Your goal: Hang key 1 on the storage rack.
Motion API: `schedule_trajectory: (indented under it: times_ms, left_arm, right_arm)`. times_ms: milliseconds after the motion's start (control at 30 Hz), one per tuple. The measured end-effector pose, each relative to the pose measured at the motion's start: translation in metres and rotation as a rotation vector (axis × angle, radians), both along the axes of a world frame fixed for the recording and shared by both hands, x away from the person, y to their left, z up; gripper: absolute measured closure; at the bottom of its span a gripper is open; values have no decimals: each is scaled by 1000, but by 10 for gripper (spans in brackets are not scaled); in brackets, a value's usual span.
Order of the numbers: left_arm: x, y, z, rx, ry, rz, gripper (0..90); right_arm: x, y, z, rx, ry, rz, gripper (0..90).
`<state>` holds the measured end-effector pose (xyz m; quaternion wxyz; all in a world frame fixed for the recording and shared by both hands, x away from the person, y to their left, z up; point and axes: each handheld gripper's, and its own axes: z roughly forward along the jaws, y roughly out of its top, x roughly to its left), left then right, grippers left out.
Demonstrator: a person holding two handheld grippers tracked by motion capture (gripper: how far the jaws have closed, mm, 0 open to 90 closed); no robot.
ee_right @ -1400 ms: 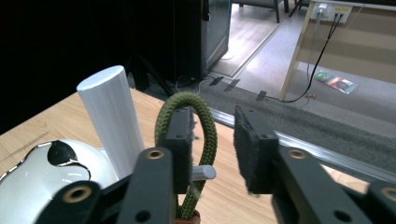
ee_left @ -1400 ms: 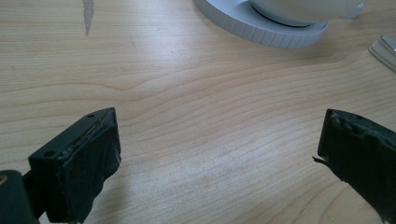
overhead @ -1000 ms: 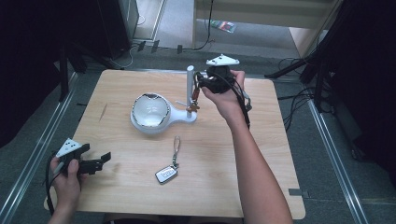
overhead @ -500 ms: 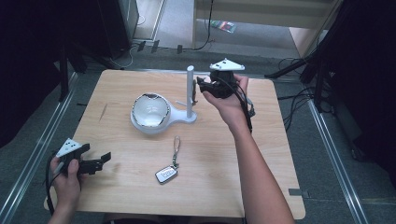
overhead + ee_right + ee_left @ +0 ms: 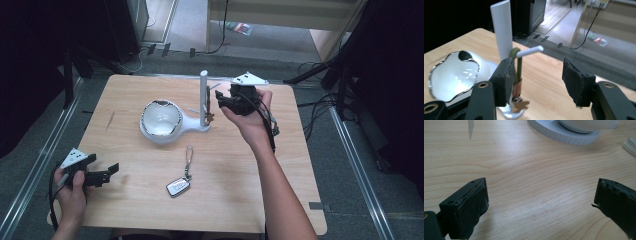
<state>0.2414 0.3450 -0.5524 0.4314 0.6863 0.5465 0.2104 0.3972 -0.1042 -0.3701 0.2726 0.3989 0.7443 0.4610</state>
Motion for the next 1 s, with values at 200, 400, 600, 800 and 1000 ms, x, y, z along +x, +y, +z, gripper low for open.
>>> schedule_trajectory:
  times_ms: [200,400,600,800,1000]
  left_arm:
    - [0,0,0,4,2,-4,0]
    - [1,0,0,6,0,-4,0]
    - [1,0,0,6,0,-4,0]
    - [1,0,0,3,-1,-3,0]
    - [1,0,0,-4,-1,-1,0]
  right_arm:
    - [-12,-2,-8,-18,30,-7,432]
    - [-20,-3,-17,-33,64,-21,431]
    - [-27,-2,-28,-54,110,-29,431]
    - [-34,4,-37,-69,156,-36,429]
    - [-38,10,-48,-79,222,-42,436]
